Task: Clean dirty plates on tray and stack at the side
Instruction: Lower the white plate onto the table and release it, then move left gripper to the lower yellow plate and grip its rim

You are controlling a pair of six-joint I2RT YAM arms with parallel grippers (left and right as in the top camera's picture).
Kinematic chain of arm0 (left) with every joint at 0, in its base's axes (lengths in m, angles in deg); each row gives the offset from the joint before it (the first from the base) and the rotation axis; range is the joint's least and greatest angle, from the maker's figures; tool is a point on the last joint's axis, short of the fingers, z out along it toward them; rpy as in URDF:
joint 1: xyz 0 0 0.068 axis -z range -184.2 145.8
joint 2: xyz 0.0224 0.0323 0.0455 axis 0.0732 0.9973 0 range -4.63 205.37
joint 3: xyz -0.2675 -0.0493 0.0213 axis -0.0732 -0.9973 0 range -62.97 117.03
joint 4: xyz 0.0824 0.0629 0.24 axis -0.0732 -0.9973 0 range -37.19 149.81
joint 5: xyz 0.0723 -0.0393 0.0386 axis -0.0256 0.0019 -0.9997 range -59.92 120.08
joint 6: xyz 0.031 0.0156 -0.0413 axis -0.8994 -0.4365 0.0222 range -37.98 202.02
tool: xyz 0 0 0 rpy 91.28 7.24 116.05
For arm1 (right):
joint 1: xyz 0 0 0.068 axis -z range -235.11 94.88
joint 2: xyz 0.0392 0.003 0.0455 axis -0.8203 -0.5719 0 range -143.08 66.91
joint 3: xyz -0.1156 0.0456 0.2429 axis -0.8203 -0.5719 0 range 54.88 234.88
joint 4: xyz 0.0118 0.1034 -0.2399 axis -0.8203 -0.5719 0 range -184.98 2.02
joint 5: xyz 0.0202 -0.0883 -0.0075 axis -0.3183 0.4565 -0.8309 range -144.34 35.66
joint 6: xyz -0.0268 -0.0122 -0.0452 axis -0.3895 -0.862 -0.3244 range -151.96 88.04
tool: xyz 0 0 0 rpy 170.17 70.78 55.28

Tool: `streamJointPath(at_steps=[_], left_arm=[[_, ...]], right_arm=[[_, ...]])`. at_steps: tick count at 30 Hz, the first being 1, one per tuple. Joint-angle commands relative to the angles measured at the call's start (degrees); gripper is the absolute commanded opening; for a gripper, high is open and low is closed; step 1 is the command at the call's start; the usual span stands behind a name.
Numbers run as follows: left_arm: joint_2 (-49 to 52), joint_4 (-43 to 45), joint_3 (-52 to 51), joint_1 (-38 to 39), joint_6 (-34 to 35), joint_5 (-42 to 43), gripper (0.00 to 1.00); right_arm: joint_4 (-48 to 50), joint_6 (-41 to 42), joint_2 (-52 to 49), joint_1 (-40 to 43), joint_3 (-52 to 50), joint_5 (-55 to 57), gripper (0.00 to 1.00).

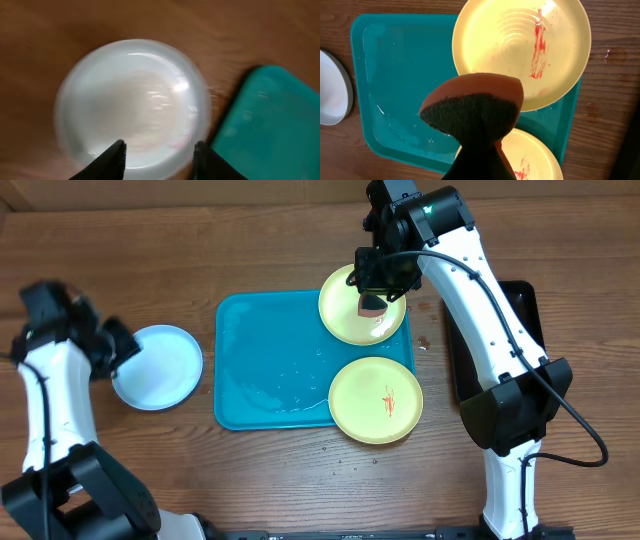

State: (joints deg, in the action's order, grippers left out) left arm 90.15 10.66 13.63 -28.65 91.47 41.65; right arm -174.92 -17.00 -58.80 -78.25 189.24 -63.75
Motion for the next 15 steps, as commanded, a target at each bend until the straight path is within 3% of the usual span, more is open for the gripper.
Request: streamJointPath(at_steps=[1,6,15], left_arm=[[-0.07,-2.16,2.38,7.30,-7.32,10.99,0.54],[1.75,-3.52,1.20,19.06,-6.95,23.74,0.57],[11.23,0.20,1.14,37.86,2.67,24.59,0.54]], right_arm=[[0.22,-0.04,2.27,0.13,1.40,0.37,0.04],[0.20,-0.04,2.27,0.13,1.40,0.37,0.04],[0.24,-0.09,2.27,0.13,1.40,0.37,0.04]])
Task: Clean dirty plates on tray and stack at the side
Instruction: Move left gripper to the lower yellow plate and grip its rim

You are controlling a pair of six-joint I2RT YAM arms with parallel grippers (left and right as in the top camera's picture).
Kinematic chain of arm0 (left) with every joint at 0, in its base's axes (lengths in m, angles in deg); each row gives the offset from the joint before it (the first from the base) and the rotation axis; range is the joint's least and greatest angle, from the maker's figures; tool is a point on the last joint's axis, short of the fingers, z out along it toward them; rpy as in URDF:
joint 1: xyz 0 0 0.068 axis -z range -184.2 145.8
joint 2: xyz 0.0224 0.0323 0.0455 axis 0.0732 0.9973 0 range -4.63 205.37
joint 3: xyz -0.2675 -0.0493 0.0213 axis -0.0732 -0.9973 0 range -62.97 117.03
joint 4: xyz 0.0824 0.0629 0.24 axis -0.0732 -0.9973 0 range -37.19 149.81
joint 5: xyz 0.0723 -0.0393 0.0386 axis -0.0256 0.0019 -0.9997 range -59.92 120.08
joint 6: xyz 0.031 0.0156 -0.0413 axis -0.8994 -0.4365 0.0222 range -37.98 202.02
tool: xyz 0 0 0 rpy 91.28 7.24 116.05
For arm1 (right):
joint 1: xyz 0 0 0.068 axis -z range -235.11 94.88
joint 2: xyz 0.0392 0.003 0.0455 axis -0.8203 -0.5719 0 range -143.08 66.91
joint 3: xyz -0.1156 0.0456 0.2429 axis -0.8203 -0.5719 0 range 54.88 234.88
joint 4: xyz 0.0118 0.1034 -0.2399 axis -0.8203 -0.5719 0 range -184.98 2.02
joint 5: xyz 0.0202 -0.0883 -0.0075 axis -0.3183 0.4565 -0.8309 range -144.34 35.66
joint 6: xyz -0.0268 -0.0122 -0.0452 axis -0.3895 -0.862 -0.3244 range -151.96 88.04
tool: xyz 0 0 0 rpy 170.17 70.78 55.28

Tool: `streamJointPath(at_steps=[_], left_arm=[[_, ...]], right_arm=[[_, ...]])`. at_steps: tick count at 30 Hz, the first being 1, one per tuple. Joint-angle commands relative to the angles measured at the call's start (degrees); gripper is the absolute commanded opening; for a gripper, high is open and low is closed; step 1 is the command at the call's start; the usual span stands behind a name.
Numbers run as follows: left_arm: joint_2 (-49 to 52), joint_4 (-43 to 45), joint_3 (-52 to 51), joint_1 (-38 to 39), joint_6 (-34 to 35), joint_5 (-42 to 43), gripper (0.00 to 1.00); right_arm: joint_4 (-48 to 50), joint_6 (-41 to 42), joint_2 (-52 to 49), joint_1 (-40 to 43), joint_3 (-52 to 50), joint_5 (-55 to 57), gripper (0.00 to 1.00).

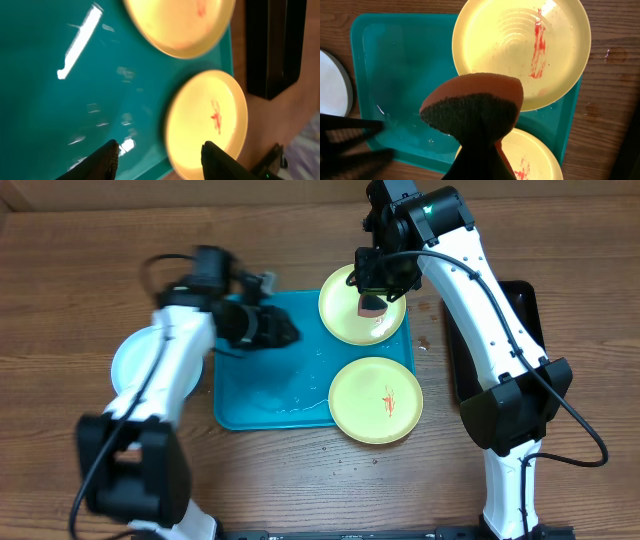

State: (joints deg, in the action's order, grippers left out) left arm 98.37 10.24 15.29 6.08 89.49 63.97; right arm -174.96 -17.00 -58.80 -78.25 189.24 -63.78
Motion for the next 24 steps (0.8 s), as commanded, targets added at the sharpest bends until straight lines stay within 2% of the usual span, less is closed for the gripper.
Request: streamJointPath(at_steps=[1,5,12,24], left_arm=[[4.11,0.85,-0.52,4.04,5.92,2.10,0.54],[8.37,0.90,-0.52,6.36,6.95,1.97,0.50],[13.40,-1.70,-0.52,8.66,5.35,2.14,0.50],[14.56,-4.61,-0.57,12.74,4.42,1.33,0.45]], right_arm=[[0.22,-0.07,2.27,0.13,1.40,0.39,0.04],[-0.15,-0.24,2.27,0.13,1.40,0.39,0.04],[-0.15,-0.24,2.27,0.13,1.40,0.39,0.04],[-0.17,-0.24,2.27,0.13,1.40,0.39,0.04]])
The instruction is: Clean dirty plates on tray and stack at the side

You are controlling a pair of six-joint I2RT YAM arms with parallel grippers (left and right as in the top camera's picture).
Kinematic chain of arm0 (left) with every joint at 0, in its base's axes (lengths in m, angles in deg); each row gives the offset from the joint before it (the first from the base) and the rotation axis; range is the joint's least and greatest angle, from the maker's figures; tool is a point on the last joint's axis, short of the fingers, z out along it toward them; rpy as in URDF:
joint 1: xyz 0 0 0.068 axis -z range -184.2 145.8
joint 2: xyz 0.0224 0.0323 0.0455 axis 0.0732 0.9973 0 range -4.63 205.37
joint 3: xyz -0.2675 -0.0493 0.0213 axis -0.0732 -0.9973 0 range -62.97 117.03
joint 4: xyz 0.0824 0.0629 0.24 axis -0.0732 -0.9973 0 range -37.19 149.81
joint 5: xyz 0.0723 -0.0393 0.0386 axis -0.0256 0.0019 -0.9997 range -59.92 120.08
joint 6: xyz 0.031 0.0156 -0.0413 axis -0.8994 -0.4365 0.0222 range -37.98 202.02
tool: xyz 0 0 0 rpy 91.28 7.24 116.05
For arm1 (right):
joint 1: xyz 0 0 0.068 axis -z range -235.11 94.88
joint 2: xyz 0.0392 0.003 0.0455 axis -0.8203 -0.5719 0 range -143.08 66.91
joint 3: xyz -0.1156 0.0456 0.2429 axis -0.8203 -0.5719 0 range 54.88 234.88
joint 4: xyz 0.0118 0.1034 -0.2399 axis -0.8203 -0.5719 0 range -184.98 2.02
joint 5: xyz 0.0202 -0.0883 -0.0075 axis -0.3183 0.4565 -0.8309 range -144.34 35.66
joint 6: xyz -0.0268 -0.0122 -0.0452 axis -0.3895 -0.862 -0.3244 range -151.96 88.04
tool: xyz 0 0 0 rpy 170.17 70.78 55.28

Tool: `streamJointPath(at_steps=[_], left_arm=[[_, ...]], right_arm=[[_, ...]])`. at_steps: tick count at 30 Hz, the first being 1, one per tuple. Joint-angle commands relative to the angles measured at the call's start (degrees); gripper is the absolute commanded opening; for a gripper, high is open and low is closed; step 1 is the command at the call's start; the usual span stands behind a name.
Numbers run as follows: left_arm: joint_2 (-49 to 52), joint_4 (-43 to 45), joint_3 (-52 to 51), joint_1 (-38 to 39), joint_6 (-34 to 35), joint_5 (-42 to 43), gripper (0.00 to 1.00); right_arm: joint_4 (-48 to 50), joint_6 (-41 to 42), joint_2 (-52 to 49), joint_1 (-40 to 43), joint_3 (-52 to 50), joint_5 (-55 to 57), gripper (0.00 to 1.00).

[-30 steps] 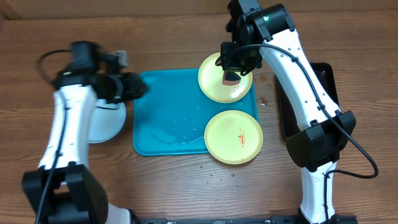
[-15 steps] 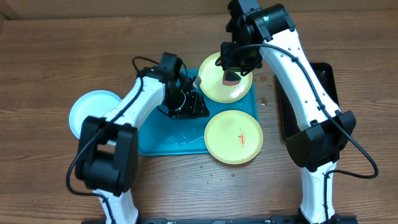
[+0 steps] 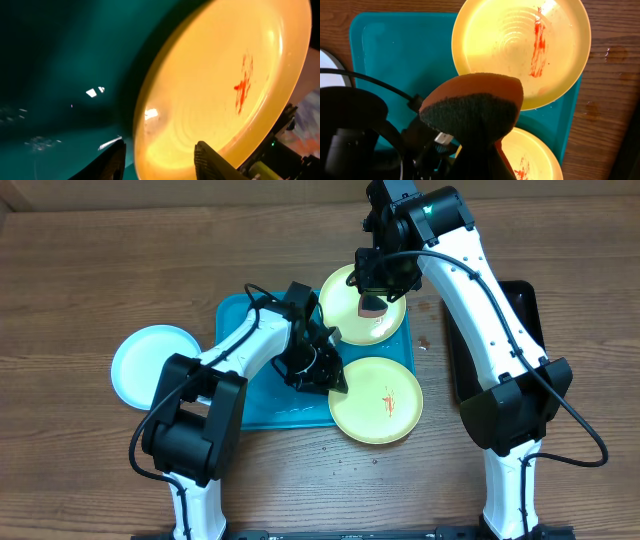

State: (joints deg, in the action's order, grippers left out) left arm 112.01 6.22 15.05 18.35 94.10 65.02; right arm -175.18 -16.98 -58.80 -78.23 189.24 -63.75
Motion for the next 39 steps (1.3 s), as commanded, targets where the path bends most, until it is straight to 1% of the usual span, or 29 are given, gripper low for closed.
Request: streamJointPath(at_steps=[1,4,6,7,10,11,19,21,23,29,32,34,36,39], left_arm=[[1.01,-0.66,-0.39,0.68,0.26,-0.28,0.45],[1.01,-0.37,-1.07,1.51,4.17,-3.93,0.44],[1.01,-0.39,-1.09,1.84,4.92,-4.92,0.39],[1.01,-0.39,-1.09,1.90,4.94,-4.98,0.33],[1.01,-0.50,-1.09,1.90,6.23,-5.88,0.10],[1.01,-0.59,-1.09,1.90,6.40,-6.01,0.05],[0.98,-0.70,-1.03,1.62,6.40,-5.92,0.04],[0.96,-1.55,-0.50,0.98,6.32,-6.03,0.04],[0.87,-3.23,0.48,-0.13,5.92,-7.89,0.04],[0.42,-8.85,3.72,-5.07,4.66,-20.55,0.04],[0.42,-10.12,3.74,-7.78,4.76,-29.97,0.04],[0.42,-10.32,3.74,-9.18,6.03,-37.27,0.04],[0.42,-9.55,3.74,-10.23,6.45,-42.53,0.05],[0.42,-8.39,3.74,-11.34,6.38,-45.86,0.04]], right_arm=[[0.04,-0.26,2.27,0.11,1.40,0.37,0.04],[0.07,-0.26,2.27,0.11,1.40,0.37,0.04],[0.07,-0.26,2.27,0.11,1.40,0.37,0.04],[0.07,-0.26,2.27,0.11,1.40,0.37,0.04],[0.07,-0.26,2.27,0.11,1.40,0.37,0.04],[0.04,-0.26,2.27,0.11,1.40,0.37,0.04],[0.09,-0.26,2.27,0.11,1.40,0.37,0.04],[0.07,-0.26,2.27,0.11,1.40,0.37,0.04],[0.07,-0.26,2.27,0.09,1.40,0.37,0.04],[1.46,-0.24,2.27,-0.02,1.40,0.35,0.04],[2.12,-0.22,2.27,-0.11,1.40,0.33,0.04],[2.19,-0.22,2.27,-0.11,1.31,0.33,0.04],[2.75,-0.22,2.27,-0.13,0.76,0.33,0.04],[4.02,-0.22,2.27,-0.20,-0.96,0.24,0.04]])
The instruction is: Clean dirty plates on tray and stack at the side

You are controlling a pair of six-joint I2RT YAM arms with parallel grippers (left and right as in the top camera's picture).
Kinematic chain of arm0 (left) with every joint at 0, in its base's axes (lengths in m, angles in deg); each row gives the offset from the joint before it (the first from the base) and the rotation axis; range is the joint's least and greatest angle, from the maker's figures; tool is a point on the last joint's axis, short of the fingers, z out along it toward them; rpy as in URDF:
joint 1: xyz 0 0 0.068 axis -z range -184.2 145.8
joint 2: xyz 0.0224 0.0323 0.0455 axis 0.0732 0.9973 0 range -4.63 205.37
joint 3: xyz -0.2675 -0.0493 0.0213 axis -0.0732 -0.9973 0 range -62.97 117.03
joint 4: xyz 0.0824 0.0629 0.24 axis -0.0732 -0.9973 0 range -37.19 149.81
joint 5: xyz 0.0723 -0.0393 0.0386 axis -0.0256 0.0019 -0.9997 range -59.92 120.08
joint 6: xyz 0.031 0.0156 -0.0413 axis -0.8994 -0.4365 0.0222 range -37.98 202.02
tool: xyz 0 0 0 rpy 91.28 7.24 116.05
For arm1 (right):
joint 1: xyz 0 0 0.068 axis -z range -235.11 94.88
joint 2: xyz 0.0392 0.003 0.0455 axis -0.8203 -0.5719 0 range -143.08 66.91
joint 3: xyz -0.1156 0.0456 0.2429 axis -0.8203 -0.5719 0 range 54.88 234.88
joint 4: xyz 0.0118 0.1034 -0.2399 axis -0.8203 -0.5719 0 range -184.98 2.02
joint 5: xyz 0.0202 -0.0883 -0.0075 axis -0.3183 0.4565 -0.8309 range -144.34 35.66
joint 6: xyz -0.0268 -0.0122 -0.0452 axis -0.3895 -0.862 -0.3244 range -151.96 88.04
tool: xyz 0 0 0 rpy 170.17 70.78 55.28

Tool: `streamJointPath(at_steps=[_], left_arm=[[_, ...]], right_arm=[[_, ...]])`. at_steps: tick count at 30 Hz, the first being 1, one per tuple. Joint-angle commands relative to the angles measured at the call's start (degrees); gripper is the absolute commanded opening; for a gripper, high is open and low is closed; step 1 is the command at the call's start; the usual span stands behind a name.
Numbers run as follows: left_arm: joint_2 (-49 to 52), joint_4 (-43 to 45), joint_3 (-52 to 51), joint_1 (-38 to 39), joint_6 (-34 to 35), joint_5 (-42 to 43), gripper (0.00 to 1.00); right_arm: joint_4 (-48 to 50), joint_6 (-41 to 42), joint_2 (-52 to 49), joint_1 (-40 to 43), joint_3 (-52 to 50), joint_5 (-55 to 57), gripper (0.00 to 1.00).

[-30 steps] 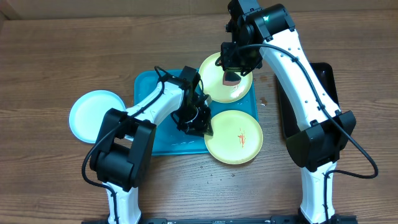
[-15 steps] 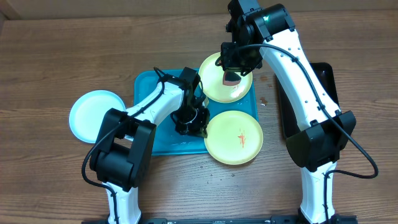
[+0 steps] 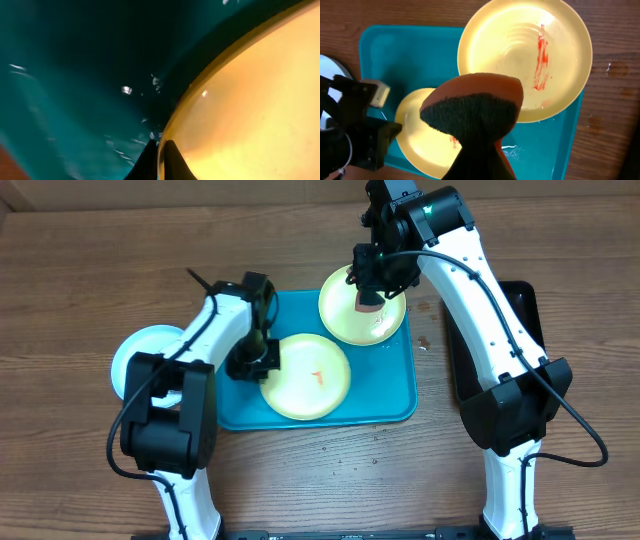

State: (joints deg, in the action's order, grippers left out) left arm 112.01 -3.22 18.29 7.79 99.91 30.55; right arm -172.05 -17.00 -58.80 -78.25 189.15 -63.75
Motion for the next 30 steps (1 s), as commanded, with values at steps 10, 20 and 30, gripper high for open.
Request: streamJointPath(at_steps=[10,20,30], left_arm=[[0.42,0.79,0.42,-1.20,0.57,-3.56,0.42],[0.42,8.50,-8.11,-1.44,2.10,9.27,0.04],[0.42,16.68,-8.44,-4.81,1.77,6.21,0.04]], right_arm=[[3.63,-0.22,2.27,-0.76,-7.02,-2.71,0.04],[4.52,-0.20,2.27,-1.14,-8.28,-2.75,0.04],[4.46,-0.20,2.14,-3.93,-8.35,-4.22,0.04]])
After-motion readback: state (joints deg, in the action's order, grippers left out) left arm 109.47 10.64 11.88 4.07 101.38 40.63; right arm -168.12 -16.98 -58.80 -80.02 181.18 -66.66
